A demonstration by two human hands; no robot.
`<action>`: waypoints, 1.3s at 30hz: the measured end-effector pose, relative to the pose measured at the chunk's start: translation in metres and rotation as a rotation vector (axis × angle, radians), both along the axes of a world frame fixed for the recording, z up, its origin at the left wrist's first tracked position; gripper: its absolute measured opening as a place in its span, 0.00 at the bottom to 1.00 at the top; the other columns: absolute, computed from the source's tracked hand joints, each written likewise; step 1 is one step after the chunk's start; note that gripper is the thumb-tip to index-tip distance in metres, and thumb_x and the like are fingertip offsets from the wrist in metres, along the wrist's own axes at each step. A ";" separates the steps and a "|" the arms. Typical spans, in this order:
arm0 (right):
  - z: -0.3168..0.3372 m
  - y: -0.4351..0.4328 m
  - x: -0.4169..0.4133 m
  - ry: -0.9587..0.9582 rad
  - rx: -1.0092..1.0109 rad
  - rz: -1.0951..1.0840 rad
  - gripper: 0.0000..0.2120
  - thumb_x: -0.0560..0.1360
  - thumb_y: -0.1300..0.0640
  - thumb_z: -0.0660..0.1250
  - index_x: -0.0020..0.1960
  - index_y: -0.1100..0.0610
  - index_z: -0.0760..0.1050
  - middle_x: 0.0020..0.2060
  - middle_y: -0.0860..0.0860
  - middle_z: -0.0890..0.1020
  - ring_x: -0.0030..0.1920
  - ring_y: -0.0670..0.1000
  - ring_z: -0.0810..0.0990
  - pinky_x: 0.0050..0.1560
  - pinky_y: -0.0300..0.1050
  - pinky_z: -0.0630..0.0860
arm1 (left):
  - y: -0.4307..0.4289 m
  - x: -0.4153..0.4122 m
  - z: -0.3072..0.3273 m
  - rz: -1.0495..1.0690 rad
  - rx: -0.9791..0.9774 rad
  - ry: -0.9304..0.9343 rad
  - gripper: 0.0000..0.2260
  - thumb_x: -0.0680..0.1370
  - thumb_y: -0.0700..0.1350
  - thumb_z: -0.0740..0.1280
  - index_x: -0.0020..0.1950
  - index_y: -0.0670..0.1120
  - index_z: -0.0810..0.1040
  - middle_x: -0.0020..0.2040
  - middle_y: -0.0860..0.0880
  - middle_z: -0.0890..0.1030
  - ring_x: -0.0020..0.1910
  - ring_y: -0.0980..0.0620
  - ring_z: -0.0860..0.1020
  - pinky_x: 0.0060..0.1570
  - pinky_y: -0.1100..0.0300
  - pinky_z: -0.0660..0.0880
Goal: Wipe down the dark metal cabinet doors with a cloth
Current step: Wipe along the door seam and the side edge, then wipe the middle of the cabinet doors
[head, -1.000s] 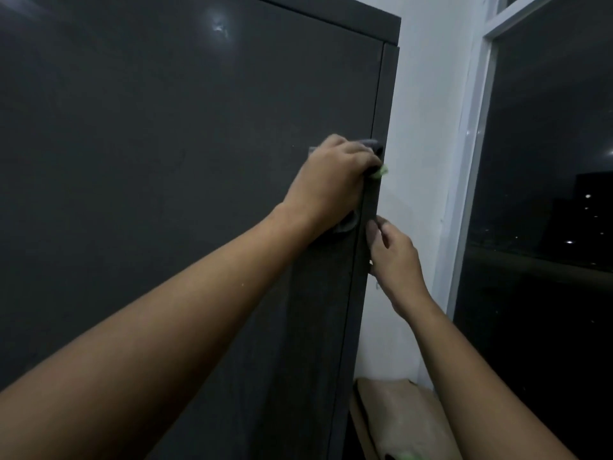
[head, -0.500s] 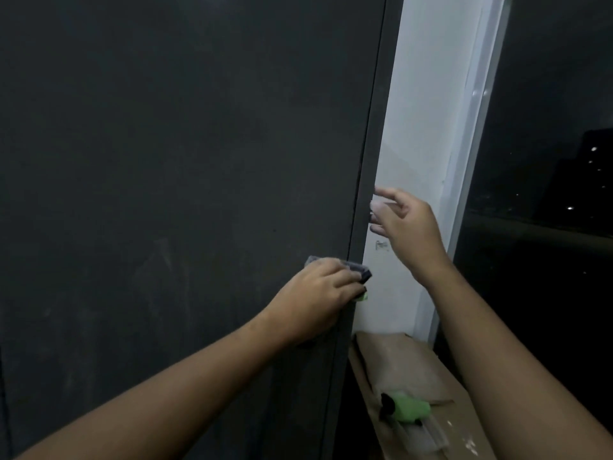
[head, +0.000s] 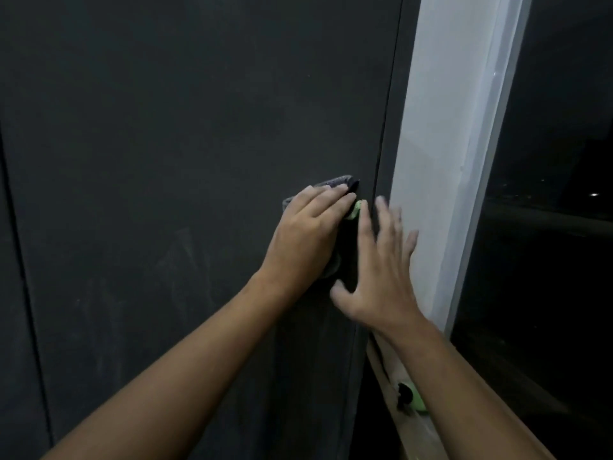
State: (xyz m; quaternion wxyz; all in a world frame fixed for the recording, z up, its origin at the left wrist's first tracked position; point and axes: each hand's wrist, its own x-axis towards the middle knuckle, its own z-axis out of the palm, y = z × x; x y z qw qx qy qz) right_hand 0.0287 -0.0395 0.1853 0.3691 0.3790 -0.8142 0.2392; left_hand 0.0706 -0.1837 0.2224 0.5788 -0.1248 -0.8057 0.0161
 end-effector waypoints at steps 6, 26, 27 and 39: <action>-0.017 -0.046 0.004 0.028 -0.062 0.016 0.57 0.69 0.33 0.61 0.79 0.61 0.32 0.79 0.59 0.35 0.78 0.57 0.30 0.77 0.66 0.37 | -0.010 0.034 -0.010 -0.135 0.120 -0.430 0.23 0.86 0.49 0.51 0.81 0.47 0.53 0.81 0.51 0.52 0.79 0.60 0.48 0.78 0.61 0.46; -0.005 -0.109 0.005 0.836 0.100 0.374 0.25 0.69 0.55 0.71 0.66 0.49 0.78 0.67 0.46 0.78 0.59 0.53 0.79 0.56 0.54 0.75 | -0.190 0.172 0.012 0.314 0.175 -0.294 0.32 0.77 0.48 0.58 0.80 0.55 0.53 0.81 0.58 0.48 0.79 0.61 0.43 0.78 0.51 0.38; -0.001 -0.105 0.001 0.847 0.078 0.348 0.24 0.69 0.55 0.71 0.66 0.49 0.78 0.67 0.45 0.78 0.58 0.53 0.79 0.56 0.54 0.74 | -0.199 0.177 0.012 0.327 0.156 -0.301 0.31 0.78 0.50 0.57 0.80 0.56 0.52 0.81 0.59 0.48 0.79 0.61 0.44 0.77 0.53 0.38; 0.001 -0.175 0.058 0.771 0.114 0.427 0.22 0.71 0.61 0.67 0.64 0.49 0.81 0.66 0.44 0.78 0.53 0.54 0.81 0.52 0.52 0.75 | -0.233 0.186 0.011 0.198 0.048 -0.274 0.27 0.79 0.49 0.55 0.80 0.53 0.59 0.80 0.57 0.57 0.79 0.60 0.51 0.78 0.59 0.44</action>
